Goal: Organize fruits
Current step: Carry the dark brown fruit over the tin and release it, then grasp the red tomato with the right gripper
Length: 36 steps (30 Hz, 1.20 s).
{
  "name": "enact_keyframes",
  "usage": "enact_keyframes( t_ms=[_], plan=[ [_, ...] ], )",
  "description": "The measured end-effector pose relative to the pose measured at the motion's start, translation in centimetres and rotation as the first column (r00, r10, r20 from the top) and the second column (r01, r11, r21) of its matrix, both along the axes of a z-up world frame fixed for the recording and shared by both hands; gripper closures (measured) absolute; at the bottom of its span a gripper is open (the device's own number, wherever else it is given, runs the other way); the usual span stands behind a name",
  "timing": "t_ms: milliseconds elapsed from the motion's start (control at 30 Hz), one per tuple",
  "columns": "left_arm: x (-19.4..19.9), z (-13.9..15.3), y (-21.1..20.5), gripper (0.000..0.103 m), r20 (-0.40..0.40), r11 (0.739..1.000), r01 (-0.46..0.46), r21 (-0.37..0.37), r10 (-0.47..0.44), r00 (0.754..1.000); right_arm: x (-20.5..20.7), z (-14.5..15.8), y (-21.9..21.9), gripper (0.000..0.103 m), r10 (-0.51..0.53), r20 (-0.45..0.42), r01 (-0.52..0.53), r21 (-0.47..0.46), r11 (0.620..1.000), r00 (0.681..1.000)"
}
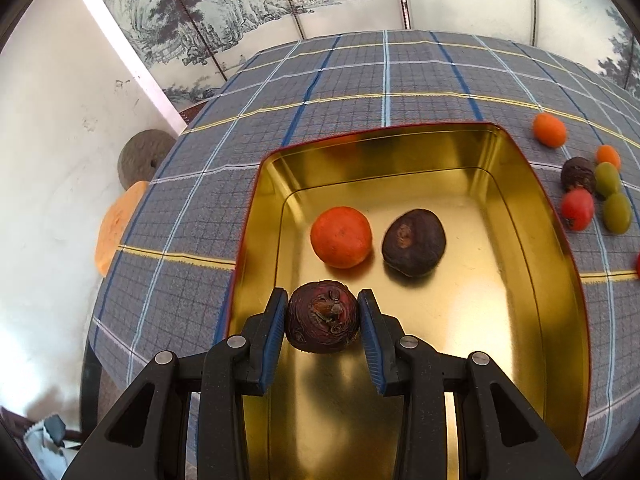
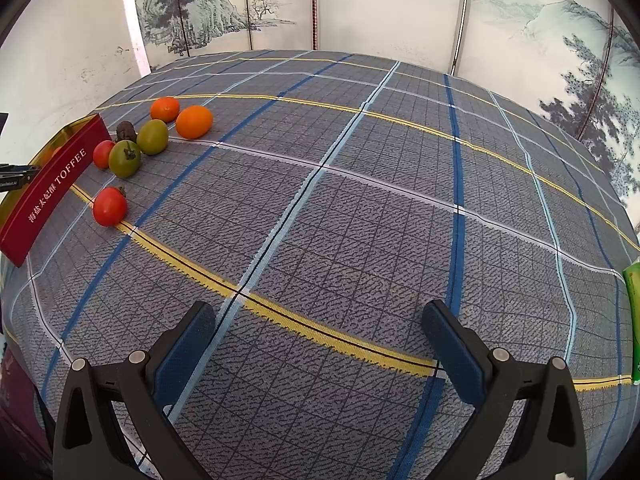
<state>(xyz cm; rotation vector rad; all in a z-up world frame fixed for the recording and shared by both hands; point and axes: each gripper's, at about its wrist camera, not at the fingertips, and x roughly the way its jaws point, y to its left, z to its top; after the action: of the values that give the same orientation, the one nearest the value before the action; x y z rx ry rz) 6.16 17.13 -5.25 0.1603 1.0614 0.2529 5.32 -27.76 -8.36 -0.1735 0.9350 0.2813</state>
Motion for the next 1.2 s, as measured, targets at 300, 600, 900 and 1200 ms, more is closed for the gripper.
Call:
enact_keyframes(
  t_ms=[300,600,900,1200],
  plan=[
    [1.8,-0.6,0.9,0.066,-0.043,1.000,-0.012,0.024,0.013,0.999,0.2,0.0,-0.2,0.000,-0.018,0.000,0.018,0.000,1.000,1.000],
    [1.9,0.0,1.9,0.063,-0.008,0.998,-0.056,-0.036,0.056,0.998,0.2,-0.1,-0.2,0.000,-0.018,0.000,0.018,-0.001,1.000,1.000],
    [-5.3,5.0,0.2,0.054,0.211,0.985,-0.044,-0.165,0.079,0.974,-1.5,2.9,4.3,0.014,0.173,0.091,-0.185,0.155,0.970,0.981],
    [-13.4,5.9,-3.3,0.049,0.257,0.944,-0.064,-0.325,0.153,0.954,0.3,2.7,13.2,0.031,0.415,0.076,-0.422,0.134,0.897,0.907]
  ],
)
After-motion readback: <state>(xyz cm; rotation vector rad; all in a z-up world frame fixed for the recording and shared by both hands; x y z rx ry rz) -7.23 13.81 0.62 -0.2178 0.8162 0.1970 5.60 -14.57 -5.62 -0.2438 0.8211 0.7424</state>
